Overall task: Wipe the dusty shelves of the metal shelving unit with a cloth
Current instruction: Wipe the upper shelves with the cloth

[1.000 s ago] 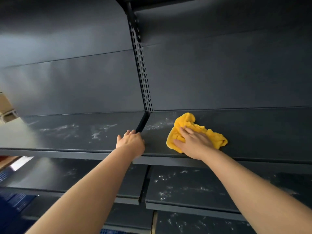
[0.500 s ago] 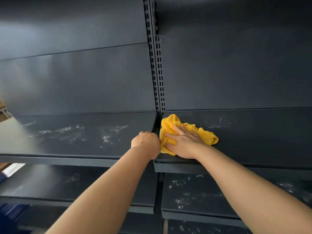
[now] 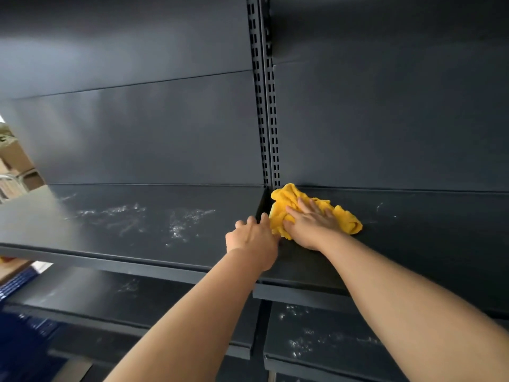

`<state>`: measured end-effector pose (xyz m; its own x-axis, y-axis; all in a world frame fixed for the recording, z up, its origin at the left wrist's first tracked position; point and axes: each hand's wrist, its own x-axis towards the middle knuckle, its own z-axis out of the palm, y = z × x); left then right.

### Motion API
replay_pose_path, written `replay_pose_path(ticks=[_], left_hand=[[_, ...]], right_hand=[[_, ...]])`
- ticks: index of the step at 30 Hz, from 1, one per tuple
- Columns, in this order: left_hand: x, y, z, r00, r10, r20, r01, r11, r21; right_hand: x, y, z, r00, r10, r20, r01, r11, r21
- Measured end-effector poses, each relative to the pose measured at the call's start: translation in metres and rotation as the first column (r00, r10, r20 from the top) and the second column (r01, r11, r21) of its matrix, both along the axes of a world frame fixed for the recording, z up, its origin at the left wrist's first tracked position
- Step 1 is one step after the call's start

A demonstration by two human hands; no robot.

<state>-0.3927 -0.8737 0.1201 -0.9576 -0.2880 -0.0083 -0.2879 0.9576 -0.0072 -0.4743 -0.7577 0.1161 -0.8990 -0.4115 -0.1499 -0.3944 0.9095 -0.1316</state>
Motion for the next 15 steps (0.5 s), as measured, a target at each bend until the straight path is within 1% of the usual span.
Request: replay_pose_path(ticks=[3,8,12,15], left_hand=[[-0.001,0.013,-0.008,0.996,-0.083,0.046,0.082,0.996,0.017],[-0.006,0.029,-0.011,0.988,-0.151,0.026,0.150,0.988,0.027],[-0.010,0.046,-0.012,0.986,-0.158,0.056,0.152,0.983,0.098],[-0.012,0.054,-0.010,0.988,-0.141,0.065,0.134,0.986,0.099]], right_hand=[[-0.005,0.019,-0.002,0.999,-0.032,-0.016,0.032,0.999,0.010],[-0.009,0.073,-0.002,0.998,-0.067,-0.014,0.067,0.998,-0.002],[-0.002,0.117,-0.003,0.998,-0.068,-0.020,0.068,0.998,-0.005],[0.003,0.145,-0.002,0.998,-0.062,-0.006,0.062,0.998,-0.008]])
